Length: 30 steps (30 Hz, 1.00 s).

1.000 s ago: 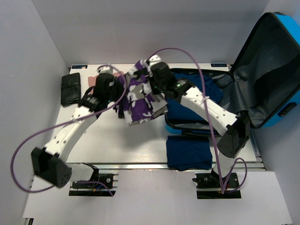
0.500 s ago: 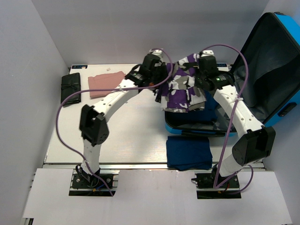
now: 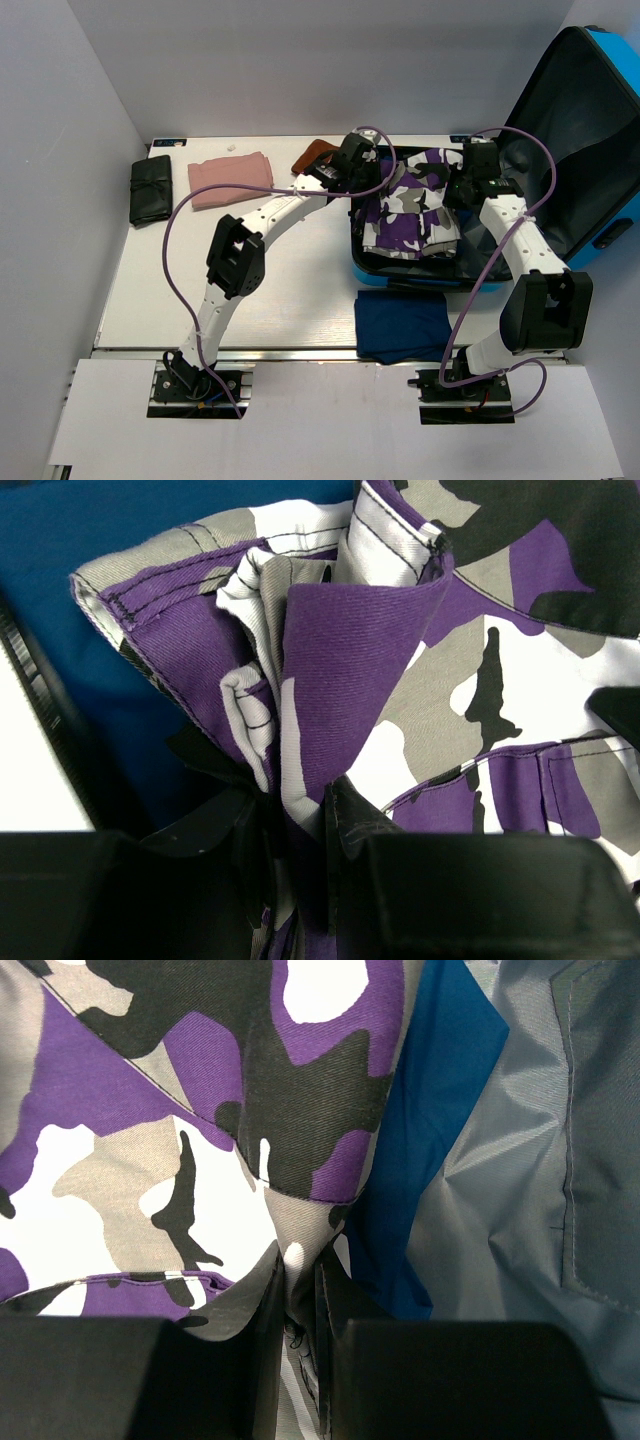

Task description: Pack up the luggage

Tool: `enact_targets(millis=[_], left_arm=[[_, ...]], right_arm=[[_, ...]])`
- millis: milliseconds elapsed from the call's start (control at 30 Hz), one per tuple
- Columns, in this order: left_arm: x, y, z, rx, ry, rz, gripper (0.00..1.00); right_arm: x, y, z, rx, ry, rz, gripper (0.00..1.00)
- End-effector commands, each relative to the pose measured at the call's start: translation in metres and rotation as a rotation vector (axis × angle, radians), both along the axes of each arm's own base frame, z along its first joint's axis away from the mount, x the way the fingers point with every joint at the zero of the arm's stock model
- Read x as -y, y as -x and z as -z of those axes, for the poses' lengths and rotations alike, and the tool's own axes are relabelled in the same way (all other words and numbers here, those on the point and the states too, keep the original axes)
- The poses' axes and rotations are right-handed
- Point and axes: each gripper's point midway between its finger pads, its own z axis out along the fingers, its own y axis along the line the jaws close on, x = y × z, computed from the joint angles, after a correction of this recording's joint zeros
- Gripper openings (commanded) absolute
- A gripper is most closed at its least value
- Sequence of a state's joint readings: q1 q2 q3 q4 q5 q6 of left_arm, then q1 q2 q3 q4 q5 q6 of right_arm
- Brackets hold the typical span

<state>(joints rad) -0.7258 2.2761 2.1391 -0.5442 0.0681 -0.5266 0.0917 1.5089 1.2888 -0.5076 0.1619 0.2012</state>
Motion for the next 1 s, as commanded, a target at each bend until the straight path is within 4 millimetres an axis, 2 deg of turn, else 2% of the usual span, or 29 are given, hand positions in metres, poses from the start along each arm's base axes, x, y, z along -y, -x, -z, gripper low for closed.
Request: enact_targets(millis=[0,167,333,367,400,433,467,500,533,567,633,667,733,767,800,867,967], left_arm=[[0.012,-0.014,-0.028,0.086,0.050,0.014,0.00],[0.011,-0.022,-0.019,0.090,0.030,-0.017,0.01],[0.000,-0.035,-0.015,0.106,0.006,-0.075,0.21],[-0.004,-0.039,-0.013,0.101,0.006,-0.088,0.23],[-0.004,-0.040,-0.013,0.101,0.008,-0.093,0.28],[-0.005,-0.040,-0.011,0.098,0.002,-0.095,0.33],[-0.005,-0.041,-0.012,0.101,-0.001,-0.096,0.41],[-0.007,-0.043,-0.015,0.108,-0.010,-0.105,0.51],[-0.008,-0.043,-0.017,0.117,-0.015,-0.103,0.65],[-0.008,-0.044,-0.023,0.127,-0.011,-0.103,0.71],[-0.010,-0.045,-0.035,0.154,-0.007,-0.107,0.88],[-0.013,-0.045,-0.046,0.173,-0.003,-0.111,0.92],[-0.018,-0.045,-0.069,0.211,0.008,-0.130,0.98],[-0.020,-0.045,-0.079,0.225,0.014,-0.135,0.98],[-0.022,-0.045,-0.086,0.241,0.019,-0.144,0.98],[-0.024,-0.041,-0.109,0.287,0.030,-0.159,0.98],[-0.025,-0.039,-0.125,0.314,0.045,-0.154,0.98]], right_arm=[[0.022,-0.029,-0.038,0.189,-0.011,0.037,0.00],[0.022,-0.034,-0.026,0.184,-0.008,-0.007,0.00],[0.018,-0.045,-0.013,0.200,-0.012,-0.040,0.00],[0.017,-0.047,-0.010,0.196,-0.014,-0.050,0.00],[0.014,-0.051,-0.002,0.182,-0.020,-0.063,0.00],[0.028,-0.051,0.002,0.164,-0.020,-0.033,0.00],[0.027,-0.051,0.007,0.147,-0.021,-0.035,0.00],[0.029,-0.054,0.009,0.132,-0.023,-0.020,0.00],[0.031,-0.050,0.014,0.098,-0.023,-0.011,0.01],[0.033,-0.050,0.014,0.092,-0.022,-0.002,0.14],[0.037,-0.048,0.007,0.094,-0.017,0.023,0.20],[0.038,-0.045,-0.002,0.106,-0.014,0.027,0.35],[0.040,-0.046,-0.018,0.147,-0.008,0.031,0.56],[0.040,-0.044,-0.033,0.182,-0.004,0.030,0.79],[0.040,-0.044,-0.042,0.205,-0.001,0.028,0.89],[0.040,-0.043,-0.060,0.244,0.008,0.016,0.89],[0.034,-0.044,-0.078,0.271,-0.002,-0.014,0.89]])
